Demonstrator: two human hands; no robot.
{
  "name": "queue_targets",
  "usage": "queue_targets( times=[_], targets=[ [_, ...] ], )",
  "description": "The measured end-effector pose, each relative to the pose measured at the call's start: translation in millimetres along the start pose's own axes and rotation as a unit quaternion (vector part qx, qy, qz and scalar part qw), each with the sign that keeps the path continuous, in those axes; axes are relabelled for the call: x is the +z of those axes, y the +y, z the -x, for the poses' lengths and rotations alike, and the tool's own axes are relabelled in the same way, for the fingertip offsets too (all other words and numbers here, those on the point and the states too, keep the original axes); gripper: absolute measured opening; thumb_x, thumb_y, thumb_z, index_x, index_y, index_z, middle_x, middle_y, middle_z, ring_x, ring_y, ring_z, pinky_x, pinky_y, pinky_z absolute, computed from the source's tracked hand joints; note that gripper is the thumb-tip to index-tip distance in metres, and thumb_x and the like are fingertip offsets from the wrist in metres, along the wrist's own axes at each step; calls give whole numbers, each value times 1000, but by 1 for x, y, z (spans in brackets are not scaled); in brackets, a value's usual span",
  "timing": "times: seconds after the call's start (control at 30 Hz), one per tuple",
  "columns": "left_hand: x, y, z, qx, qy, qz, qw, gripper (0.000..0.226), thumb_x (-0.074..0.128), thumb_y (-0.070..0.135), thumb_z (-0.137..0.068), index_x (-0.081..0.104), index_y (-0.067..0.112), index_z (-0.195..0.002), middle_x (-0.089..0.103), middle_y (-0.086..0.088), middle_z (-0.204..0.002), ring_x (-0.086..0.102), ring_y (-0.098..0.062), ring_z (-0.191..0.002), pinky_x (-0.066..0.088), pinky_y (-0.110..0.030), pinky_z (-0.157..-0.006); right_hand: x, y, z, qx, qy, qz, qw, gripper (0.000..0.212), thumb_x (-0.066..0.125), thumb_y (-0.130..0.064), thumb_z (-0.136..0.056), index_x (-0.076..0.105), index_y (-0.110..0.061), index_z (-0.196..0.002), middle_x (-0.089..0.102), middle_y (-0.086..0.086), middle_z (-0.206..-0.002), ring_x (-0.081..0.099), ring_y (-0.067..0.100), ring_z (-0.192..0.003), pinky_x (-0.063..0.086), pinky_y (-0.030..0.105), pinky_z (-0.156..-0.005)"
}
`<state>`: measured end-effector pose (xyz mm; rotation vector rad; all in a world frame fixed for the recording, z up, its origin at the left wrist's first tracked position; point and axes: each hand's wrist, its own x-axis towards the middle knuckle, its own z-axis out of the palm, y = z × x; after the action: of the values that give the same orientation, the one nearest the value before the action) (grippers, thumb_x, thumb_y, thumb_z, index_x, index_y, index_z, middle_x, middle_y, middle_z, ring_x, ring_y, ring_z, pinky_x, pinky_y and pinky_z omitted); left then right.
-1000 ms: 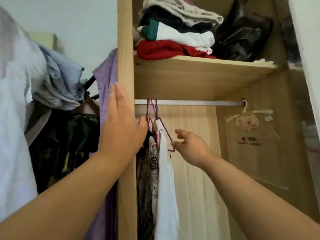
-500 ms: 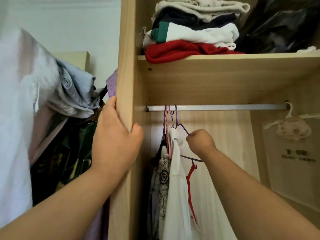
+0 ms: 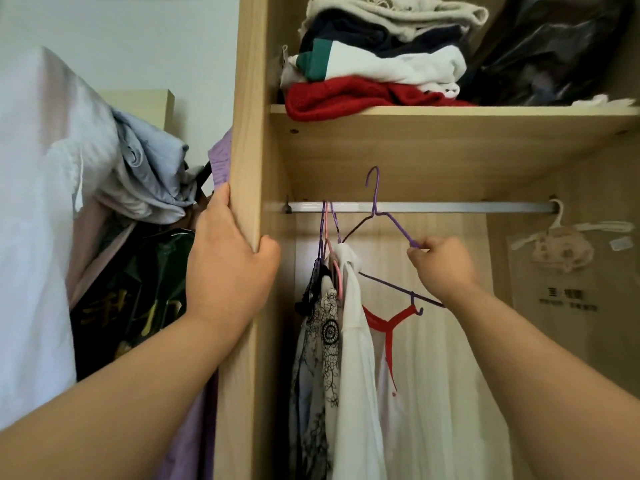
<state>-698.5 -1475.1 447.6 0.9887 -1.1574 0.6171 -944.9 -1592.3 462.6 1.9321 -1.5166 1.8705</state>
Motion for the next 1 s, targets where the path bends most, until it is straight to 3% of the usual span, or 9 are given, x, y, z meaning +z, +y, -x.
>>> queue_targets(
  times=[0.13,0.3,0.47,0.6,0.67,0.77,0.83,0.9,1.0],
  targets=[
    [-6,3,0,17,-19,6,1000,73,60,15,-78,29,6,-144,44,-17,-138,39,-29,-127,30,-37,-108,-43,16,29,-17,29,36,999,20,57,-26,-89,69,-19,-103,61,-3,-69,53,15,-59,34,24,-52],
    [-13,12,30,152,-62,-52,985,71,63,18,-76,38,7,-141,30,-20,-149,26,-34,-139,20,-42,-114,-101,40,88,1,61,-7,998,15,63,-25,-88,72,-21,-99,65,-10,-78,54,-2,-64,38,15,-54],
    [4,37,78,224,-220,62,948,64,59,22,-78,44,18,-140,34,-7,-150,22,-22,-142,11,-27,-113,-163,48,148,13,51,-25,998,7,70,-25,-82,73,-29,-86,69,-19,-71,58,-10,-61,39,2,-55],
    [30,56,114,206,-331,132,911,69,61,20,-82,34,22,-145,24,-1,-155,16,-14,-143,9,-23,-113,-206,34,201,12,52,-1,999,20,71,-18,-81,72,-38,-75,68,-23,-66,60,-9,-62,40,1,-55],
    [41,62,127,175,-361,163,901,67,57,19,-87,28,19,-148,19,-4,-157,16,-16,-143,11,-27,-114,-224,26,228,33,55,16,998,24,69,-12,-83,73,-35,-75,61,-18,-53,54,-4,-49,37,2,-48],
    [54,65,145,145,-385,192,891,61,47,21,-95,21,13,-149,19,-10,-157,16,-22,-144,16,-37,-116,-245,8,269,85,60,53,993,27,67,-12,-83,75,-36,-74,56,-14,-49,46,-2,-45,35,6,-44],
    [58,66,157,124,-403,209,882,55,45,23,-97,27,13,-148,31,-11,-152,25,-27,-141,24,-45,-113,-252,-9,296,112,76,81,988,25,67,-11,-82,76,-33,-76,56,-15,-49,47,-2,-45,33,5,-44],
    [62,66,169,101,-413,237,873,37,43,24,-98,48,17,-134,55,-11,-133,47,-31,-125,37,-46,-102,-254,-27,322,135,85,105,982,21,68,-8,-81,76,-27,-79,56,-14,-48,45,-3,-43,32,6,-44],
    [51,62,194,109,-477,324,810,22,40,25,-98,62,22,-100,65,-2,-91,60,-29,-91,45,-38,-80,-247,-52,375,194,120,168,959,26,69,-14,-81,76,-39,-75,61,-7,-56,47,3,-50,37,18,-51]
  ],
)
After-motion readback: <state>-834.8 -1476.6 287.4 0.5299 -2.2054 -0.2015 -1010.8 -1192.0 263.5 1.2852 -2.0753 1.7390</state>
